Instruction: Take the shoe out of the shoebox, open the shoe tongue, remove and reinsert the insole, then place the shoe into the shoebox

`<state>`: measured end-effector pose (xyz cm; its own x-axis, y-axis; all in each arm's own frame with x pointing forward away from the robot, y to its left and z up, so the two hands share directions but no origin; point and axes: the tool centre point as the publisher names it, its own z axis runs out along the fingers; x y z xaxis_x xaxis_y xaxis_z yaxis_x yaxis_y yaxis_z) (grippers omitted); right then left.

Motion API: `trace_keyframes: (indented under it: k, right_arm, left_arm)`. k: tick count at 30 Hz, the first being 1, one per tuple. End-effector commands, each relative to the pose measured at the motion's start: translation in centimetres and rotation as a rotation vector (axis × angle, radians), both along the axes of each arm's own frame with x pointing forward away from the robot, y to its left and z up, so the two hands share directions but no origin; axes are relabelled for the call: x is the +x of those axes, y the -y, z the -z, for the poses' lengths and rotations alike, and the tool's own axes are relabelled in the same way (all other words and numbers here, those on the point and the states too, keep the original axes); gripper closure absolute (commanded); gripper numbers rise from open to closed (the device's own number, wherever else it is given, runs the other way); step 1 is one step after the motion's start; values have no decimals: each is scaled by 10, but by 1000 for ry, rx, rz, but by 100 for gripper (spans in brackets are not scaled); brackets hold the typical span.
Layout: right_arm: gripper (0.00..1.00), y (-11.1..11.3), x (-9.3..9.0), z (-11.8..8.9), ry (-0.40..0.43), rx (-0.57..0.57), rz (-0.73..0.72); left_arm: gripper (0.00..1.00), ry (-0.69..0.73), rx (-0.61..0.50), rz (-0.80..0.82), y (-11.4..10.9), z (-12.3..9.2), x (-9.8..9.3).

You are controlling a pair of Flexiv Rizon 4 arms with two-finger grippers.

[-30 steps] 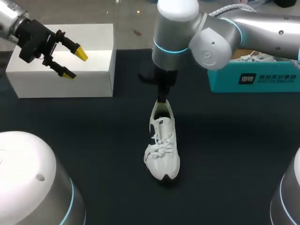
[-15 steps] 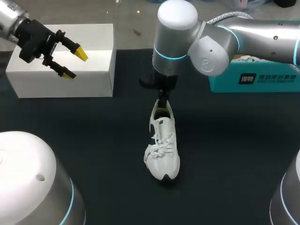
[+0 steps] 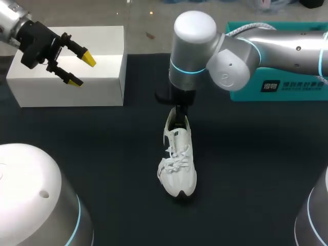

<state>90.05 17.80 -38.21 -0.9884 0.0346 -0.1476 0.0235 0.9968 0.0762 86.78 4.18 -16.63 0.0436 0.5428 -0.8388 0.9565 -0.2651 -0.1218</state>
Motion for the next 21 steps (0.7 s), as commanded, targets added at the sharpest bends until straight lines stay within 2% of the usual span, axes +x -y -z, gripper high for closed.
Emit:
trace_keyframes:
  k: [1, 9, 11, 14, 18, 21]
  right_arm:
    - [47, -3, 4, 5, -5, -7, 5]
    - [59, -1, -2, 12, -29, -23, 6]
    - [66, 0, -3, 13, -31, -25, 8]
    - [100, -1, -6, 12, -32, -32, 10]
    - [100, 2, -8, 2, -44, -66, 31]
    - [100, 3, -7, -15, -45, -76, 52]
  left_arm:
    - [0, -1, 4, 2, 0, -1, 1]
    - [0, -1, 4, 2, 0, -1, 1]
    - [0, -1, 4, 2, 0, -1, 1]
    - [0, -1, 4, 2, 0, -1, 1]
    - [0, -1, 4, 2, 0, -1, 1]
    - [0, -1, 4, 2, 0, -1, 1]
